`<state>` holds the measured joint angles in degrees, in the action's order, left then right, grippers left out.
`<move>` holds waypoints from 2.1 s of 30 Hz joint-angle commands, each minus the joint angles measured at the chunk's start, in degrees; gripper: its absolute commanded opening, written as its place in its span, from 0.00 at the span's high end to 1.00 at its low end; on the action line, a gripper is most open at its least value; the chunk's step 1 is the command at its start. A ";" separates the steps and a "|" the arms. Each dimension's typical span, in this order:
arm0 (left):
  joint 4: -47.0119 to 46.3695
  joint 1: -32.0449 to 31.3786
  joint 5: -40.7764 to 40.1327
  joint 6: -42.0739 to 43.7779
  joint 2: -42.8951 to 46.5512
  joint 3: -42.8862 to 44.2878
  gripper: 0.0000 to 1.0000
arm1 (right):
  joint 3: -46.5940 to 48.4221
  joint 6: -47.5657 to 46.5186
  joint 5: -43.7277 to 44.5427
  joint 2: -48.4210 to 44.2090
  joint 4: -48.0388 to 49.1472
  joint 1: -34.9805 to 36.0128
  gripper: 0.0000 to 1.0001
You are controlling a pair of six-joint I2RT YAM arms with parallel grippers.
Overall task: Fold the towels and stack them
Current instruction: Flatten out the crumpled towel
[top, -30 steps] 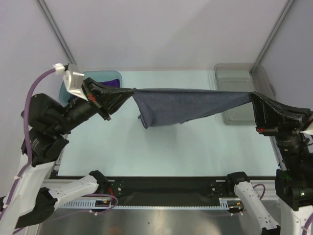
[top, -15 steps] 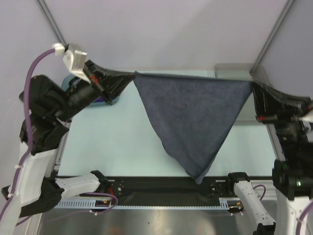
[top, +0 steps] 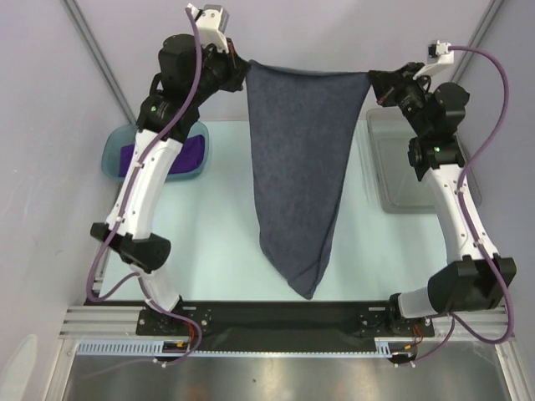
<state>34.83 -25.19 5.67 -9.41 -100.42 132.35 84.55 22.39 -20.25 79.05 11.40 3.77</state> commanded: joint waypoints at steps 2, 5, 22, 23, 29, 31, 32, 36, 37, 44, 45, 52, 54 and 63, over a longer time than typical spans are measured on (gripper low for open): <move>-3.01 0.67 -2.24 3.43 2.15 7.40 1.00 | 8.61 -2.35 -3.39 -1.08 6.45 0.71 1.00; -5.38 0.67 -3.30 3.70 7.84 1.08 1.00 | 8.79 -2.97 -4.53 -3.79 4.78 0.98 1.00; -14.61 -6.36 8.39 0.80 45.47 -33.56 1.00 | 2.28 -4.20 -7.52 -34.56 -17.63 3.00 1.00; -14.70 -6.36 9.87 0.19 46.53 -34.00 1.00 | 2.46 -2.89 -8.05 -35.36 -18.25 3.00 1.00; -14.09 -6.45 12.52 -2.98 49.36 -34.18 1.00 | 3.51 1.60 -9.37 -38.70 -17.46 2.30 1.00; -13.04 -6.45 12.00 -2.90 49.09 -33.13 1.00 | 4.39 1.60 -8.93 -38.70 -17.64 1.95 1.00; -12.60 -6.45 11.65 -2.81 48.75 -32.69 1.00 | 4.65 1.34 -8.67 -38.62 -17.64 1.77 1.00; -9.87 -6.54 7.09 -1.14 45.41 -28.31 1.00 | 4.92 -0.33 -5.08 -37.65 -17.38 1.33 1.00; -9.09 -6.45 5.94 -0.53 44.53 -27.42 1.00 | 4.75 -1.55 -4.63 -37.13 -17.20 1.33 1.00; -8.63 -6.28 -5.84 6.06 30.83 -24.52 1.00 | -2.98 -6.12 -0.67 -27.56 -5.36 1.33 1.00; -8.99 -5.93 -7.50 7.03 28.72 -23.03 1.00 | -3.86 -6.74 0.12 -25.54 -3.77 1.41 1.00; -16.36 1.97 -6.11 6.07 5.79 -12.66 1.00 | -1.59 -8.59 -1.81 -1.37 10.12 1.06 1.00; -19.08 3.82 -3.76 6.42 -1.24 -8.11 1.00 | -0.10 -8.68 -1.90 5.84 14.87 0.80 1.00; -26.20 7.87 2.32 7.47 -16.91 0.91 1.00 | 10.28 -10.70 -5.94 24.21 19.45 -0.78 1.00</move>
<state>17.41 -18.22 5.30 -3.86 -119.77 131.22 89.21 14.02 -24.43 103.26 21.41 3.73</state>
